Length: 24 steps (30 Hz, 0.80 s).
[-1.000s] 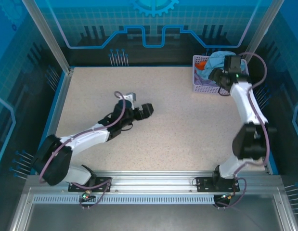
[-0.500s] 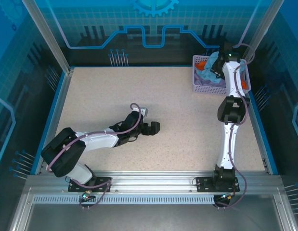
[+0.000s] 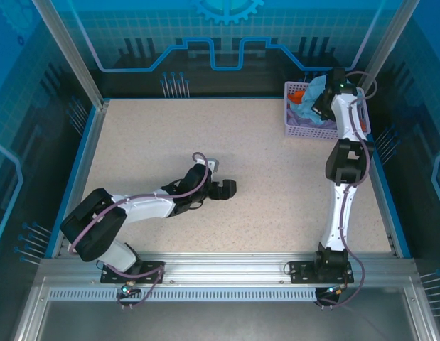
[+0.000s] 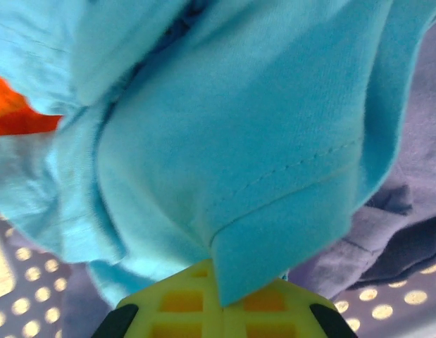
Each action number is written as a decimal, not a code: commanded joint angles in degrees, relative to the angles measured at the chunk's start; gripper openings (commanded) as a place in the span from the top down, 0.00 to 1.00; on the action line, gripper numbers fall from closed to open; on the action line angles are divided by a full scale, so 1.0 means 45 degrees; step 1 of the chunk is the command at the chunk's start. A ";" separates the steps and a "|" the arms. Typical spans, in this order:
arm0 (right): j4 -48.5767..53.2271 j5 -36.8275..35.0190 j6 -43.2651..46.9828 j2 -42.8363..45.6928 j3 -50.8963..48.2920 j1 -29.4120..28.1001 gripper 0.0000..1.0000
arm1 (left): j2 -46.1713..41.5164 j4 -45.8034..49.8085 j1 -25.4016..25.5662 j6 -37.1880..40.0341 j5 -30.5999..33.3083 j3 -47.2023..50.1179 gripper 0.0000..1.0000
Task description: Fold and stack the t-shirts
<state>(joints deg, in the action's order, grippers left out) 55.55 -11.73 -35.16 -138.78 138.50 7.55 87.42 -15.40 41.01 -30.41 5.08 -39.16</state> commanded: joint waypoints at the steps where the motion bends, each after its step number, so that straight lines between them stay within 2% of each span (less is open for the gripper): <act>1: -0.0774 0.0350 -0.0121 0.2039 -0.0381 -0.0056 1.00 | 0.0039 -0.0055 0.0057 0.0196 -0.0228 -0.0338 0.01; 4: -0.1517 0.0251 -0.0210 0.3563 -0.1455 -0.0276 1.00 | -0.0073 -0.0036 0.0056 0.0206 -0.0238 -0.0295 0.01; 9: -0.4566 0.0138 -0.0727 0.7435 -0.4922 -0.0647 1.00 | -0.0226 -0.0052 0.0070 0.0273 -0.0257 -0.0258 0.01; 12: -0.5690 0.0016 -0.0860 0.8998 -0.5881 -0.0942 1.00 | -0.0223 -0.0042 0.0068 0.0255 -0.0336 -0.0275 0.01; 21: -0.6068 0.0571 0.0332 1.0835 -0.3090 -0.2601 1.00 | -0.0194 0.0056 0.0082 0.0354 -0.0349 -0.0341 0.01; 24: -0.6028 0.0993 0.0930 1.1452 -0.2475 -0.3707 1.00 | -0.0398 0.0129 0.0076 0.0505 -0.0207 -0.0309 0.01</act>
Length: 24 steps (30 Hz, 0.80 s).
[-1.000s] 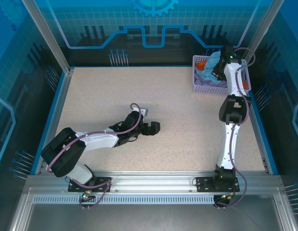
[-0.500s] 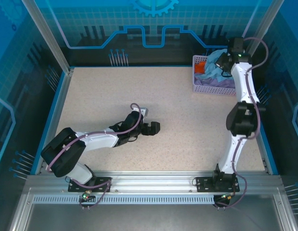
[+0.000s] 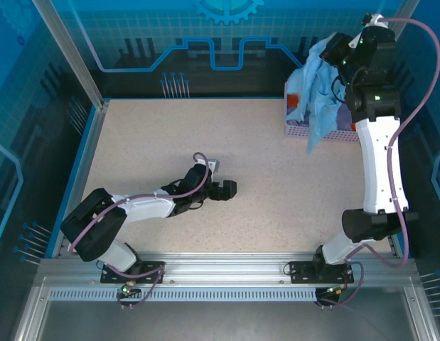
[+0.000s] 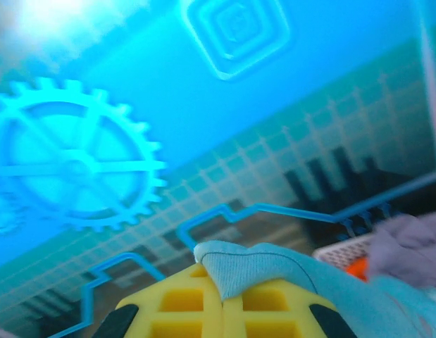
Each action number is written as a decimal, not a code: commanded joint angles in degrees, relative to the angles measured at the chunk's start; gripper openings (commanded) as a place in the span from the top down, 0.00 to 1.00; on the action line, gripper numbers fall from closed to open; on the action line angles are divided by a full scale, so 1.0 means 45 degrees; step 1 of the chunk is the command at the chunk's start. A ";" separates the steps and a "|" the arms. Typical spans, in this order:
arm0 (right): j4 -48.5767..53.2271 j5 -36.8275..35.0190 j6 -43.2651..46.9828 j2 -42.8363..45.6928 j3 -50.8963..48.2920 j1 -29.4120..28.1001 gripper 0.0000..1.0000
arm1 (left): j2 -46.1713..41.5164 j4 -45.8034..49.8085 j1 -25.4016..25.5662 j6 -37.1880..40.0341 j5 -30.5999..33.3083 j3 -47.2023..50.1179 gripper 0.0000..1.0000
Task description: Fold and stack the t-shirts
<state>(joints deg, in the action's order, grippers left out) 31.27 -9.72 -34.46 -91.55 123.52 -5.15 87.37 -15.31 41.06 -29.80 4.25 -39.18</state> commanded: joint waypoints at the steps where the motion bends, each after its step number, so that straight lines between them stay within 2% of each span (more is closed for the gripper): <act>1: -0.0711 0.0591 0.1099 0.1123 0.0940 -0.1311 1.00 | -0.0491 0.0047 0.0075 0.0386 0.0063 -0.0216 0.01; 3: -0.0608 0.0982 0.1375 0.1262 0.1232 -0.1942 1.00 | -0.0986 -0.0322 0.0061 0.0215 0.0324 0.0163 0.01; 7: 0.0624 0.2373 0.1191 0.0490 0.2361 -0.2820 1.00 | -0.3176 -0.1714 0.0057 -0.0502 0.1238 0.1572 0.01; 10: 0.1477 0.2224 0.1857 -0.0529 0.2847 -0.4010 0.99 | -0.5101 -0.0778 0.0056 -0.1278 0.2978 0.2049 0.01; 13: 0.2525 0.2430 0.1764 -0.2041 0.3117 -0.4772 0.93 | -0.6789 0.1853 0.0073 -0.2745 0.5390 0.1937 0.01; 15: 0.3333 0.2876 0.1709 -0.3199 0.3268 -0.5125 0.81 | -0.7714 0.3672 0.0041 -0.3861 0.6684 0.1834 0.01; 17: 0.4747 0.2672 0.1757 -0.4649 0.3948 -0.5310 0.51 | -0.8361 0.5115 0.0009 -0.4559 0.7407 0.1616 0.01; 18: 0.5657 0.2391 0.1822 -0.5458 0.4489 -0.5270 0.41 | -0.8472 0.5599 -0.0038 -0.4578 0.7492 0.1470 0.01; 21: 0.8012 0.1818 0.1608 -0.6840 0.5659 -0.4522 0.31 | -0.8426 0.6833 -0.0517 -0.4686 0.6893 0.0914 0.01; 22: 0.8316 0.2068 0.1461 -0.6750 0.5379 -0.4203 0.31 | -0.8352 0.6989 -0.0827 -0.4710 0.6302 0.0815 0.01; 24: 0.7504 0.3038 0.1397 -0.5369 0.2608 -0.3686 0.30 | -0.8061 0.6968 -0.1709 -0.4648 0.4113 0.0721 0.01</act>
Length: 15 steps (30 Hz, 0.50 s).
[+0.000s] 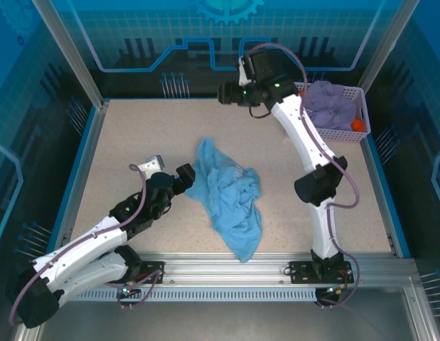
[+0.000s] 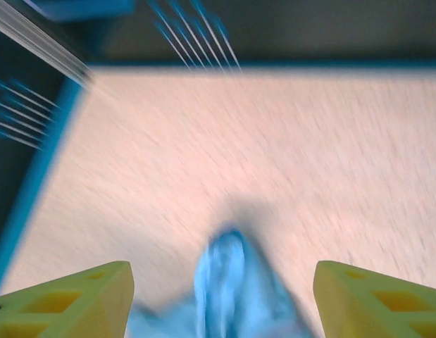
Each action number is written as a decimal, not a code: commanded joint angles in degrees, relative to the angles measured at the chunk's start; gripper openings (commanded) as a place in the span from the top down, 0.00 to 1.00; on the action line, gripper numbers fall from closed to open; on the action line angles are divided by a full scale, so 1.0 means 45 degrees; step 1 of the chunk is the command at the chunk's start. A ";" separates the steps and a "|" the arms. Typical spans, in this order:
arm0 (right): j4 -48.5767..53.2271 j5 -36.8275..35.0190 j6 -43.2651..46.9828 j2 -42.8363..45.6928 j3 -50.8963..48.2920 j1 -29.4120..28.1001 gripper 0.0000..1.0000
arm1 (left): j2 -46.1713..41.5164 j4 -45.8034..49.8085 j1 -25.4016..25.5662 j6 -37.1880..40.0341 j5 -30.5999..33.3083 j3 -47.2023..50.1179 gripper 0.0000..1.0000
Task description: Fold and stack the t-shirts
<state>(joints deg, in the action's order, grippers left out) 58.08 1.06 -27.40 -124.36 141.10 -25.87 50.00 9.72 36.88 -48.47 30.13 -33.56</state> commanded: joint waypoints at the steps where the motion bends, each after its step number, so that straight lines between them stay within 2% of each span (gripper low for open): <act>1: 0.0622 0.0936 -0.0147 0.2943 -0.3134 0.0970 0.23 | 0.0437 0.1467 -0.1201 -0.0568 -0.2594 -0.0578 0.01; 4: -0.2566 0.0998 -0.0359 0.6124 -0.9077 0.1005 0.16 | 0.1140 0.1251 -0.2354 -0.0559 -0.5904 -0.0637 0.01; 7: -0.3934 0.2053 -0.0894 0.8164 -1.3463 0.1118 0.16 | 0.2240 0.1254 -0.2610 -0.0267 -0.8566 -0.1057 0.01; 9: -0.4310 0.3165 -0.1020 0.8650 -1.5281 0.1098 0.21 | 0.3399 0.1286 -0.2587 -0.0235 -1.0333 -0.1449 0.01; 11: -0.4638 0.3812 -0.1124 0.8810 -1.6409 0.0992 0.25 | 0.4267 0.0976 -0.2533 -0.0407 -1.1284 -0.1527 0.01; 15: -0.5642 0.3854 -0.1551 0.9080 -1.7772 0.0556 0.24 | 0.5254 0.0817 -0.2240 -0.0456 -1.1582 -0.1828 0.03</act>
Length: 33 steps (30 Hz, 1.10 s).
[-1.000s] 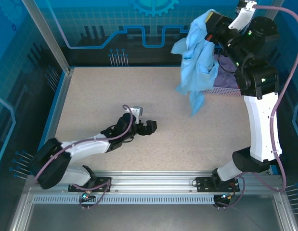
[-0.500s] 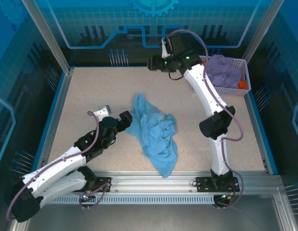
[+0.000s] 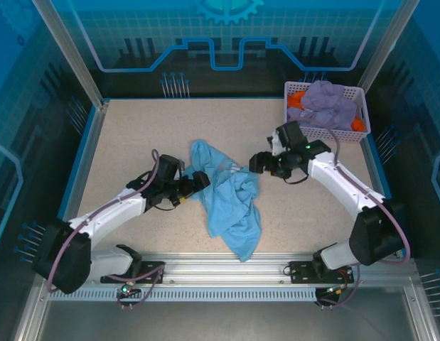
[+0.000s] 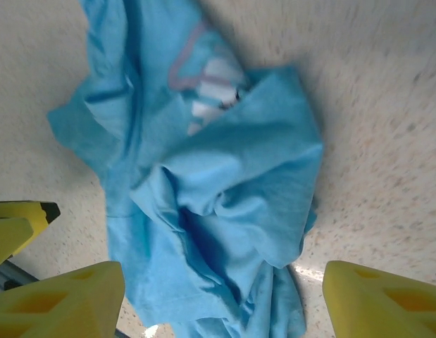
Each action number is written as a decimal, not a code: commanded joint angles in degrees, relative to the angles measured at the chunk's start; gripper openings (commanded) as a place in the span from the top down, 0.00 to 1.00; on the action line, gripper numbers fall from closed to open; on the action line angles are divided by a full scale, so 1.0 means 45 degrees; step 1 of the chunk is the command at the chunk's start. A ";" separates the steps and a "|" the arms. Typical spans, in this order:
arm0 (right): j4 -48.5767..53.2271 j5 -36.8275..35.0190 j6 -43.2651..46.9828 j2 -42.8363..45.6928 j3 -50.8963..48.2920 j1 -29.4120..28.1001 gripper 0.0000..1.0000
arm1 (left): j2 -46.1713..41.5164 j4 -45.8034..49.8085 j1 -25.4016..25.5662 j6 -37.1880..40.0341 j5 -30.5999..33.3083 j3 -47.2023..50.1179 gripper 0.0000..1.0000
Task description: Fold and stack the t-shirts
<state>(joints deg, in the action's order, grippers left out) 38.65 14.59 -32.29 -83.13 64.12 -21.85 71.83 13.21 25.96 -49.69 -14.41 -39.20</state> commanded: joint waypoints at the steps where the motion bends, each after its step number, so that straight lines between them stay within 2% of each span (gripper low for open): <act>1: -0.1537 0.0897 -0.0499 -0.0189 -0.0786 -0.0497 0.23 | 0.0682 0.0616 0.0454 0.0172 -0.1354 -0.0995 0.05; 5: -0.1269 0.0783 -0.0448 -0.1456 -0.0264 -0.0954 0.24 | 0.1860 0.3034 0.1832 0.1386 0.1197 -0.2617 0.11; 8: -0.1762 0.0713 -0.0756 -0.2082 -0.0243 -0.1138 0.26 | 0.2356 0.2437 0.2116 0.0925 0.1184 -0.2347 0.17; 13: -0.1716 -0.0205 -0.1131 -0.2291 -0.0393 -0.0983 0.28 | 0.3170 0.2154 0.2277 0.0512 0.1416 -0.2232 0.18; 15: -0.2080 -0.0121 -0.1531 -0.2300 -0.0693 -0.0760 0.28 | 0.3227 0.1991 0.2400 0.0293 0.1713 -0.2077 0.18; 19: -0.1772 0.0145 -0.1592 -0.2748 -0.0434 -0.0634 0.34 | 0.3504 0.1489 0.2651 -0.0351 0.2114 -0.1771 0.22; 22: -0.1624 -0.0498 -0.1845 -0.2234 -0.0667 -0.0632 0.34 | 0.3539 0.0450 0.2672 -0.0857 0.1811 -0.1323 0.33; 25: -0.1322 -0.1107 -0.1885 -0.1662 -0.0976 -0.0437 0.32 | 0.3685 0.0359 0.2676 -0.0899 0.1738 -0.1424 0.44; 29: -0.1092 -0.0393 -0.1563 -0.1816 -0.1089 -0.0317 0.33 | 0.3456 0.0446 0.2700 -0.0846 0.2027 -0.1304 0.68; 33: -0.1259 -0.0099 -0.1476 -0.1729 -0.1457 -0.0455 0.35 | 0.3184 0.0915 0.2696 -0.0589 0.2052 -0.1545 0.68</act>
<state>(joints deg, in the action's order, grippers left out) 31.64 12.60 -39.64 -91.83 59.22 -23.70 87.85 16.03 37.74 -52.56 -5.96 -45.56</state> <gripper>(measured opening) 0.654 0.315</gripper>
